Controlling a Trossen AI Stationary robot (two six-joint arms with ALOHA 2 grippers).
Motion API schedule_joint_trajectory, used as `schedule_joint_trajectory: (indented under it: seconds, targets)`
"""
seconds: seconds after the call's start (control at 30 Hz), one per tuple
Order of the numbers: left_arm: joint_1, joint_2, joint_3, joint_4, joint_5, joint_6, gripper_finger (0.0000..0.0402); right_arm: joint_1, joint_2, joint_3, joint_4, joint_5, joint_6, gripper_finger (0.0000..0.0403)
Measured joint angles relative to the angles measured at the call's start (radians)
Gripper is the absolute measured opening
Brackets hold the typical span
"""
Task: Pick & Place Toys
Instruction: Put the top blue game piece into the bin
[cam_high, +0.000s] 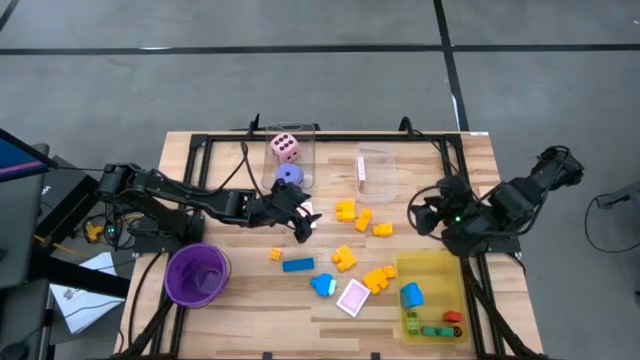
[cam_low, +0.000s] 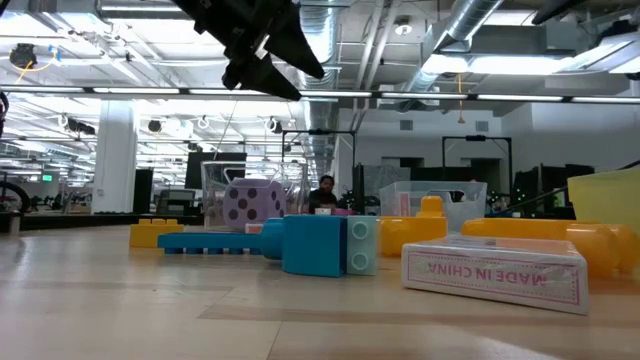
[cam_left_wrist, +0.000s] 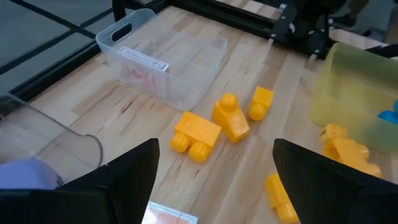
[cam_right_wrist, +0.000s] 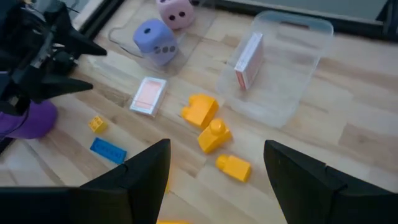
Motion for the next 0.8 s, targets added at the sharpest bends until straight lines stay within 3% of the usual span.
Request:
schedule_joint_trajectory:
  seconds: [0.2,0.57,0.8]
  targets:
    - [0.0,0.0,0.0,0.015,0.015,-0.034,0.0309,0.022,-0.052,0.0,0.009,0.059,-0.101,0.025]
    - [0.0,0.0,0.0,0.015,0.016,-0.038,0.0309,0.1,-0.129,0.0,0.019,0.212,-0.145,0.025]
    - [0.001,0.0,0.0,0.015,0.016,-0.038,0.0309,0.144,-0.191,0.0,0.137,0.283,-0.302,0.025]
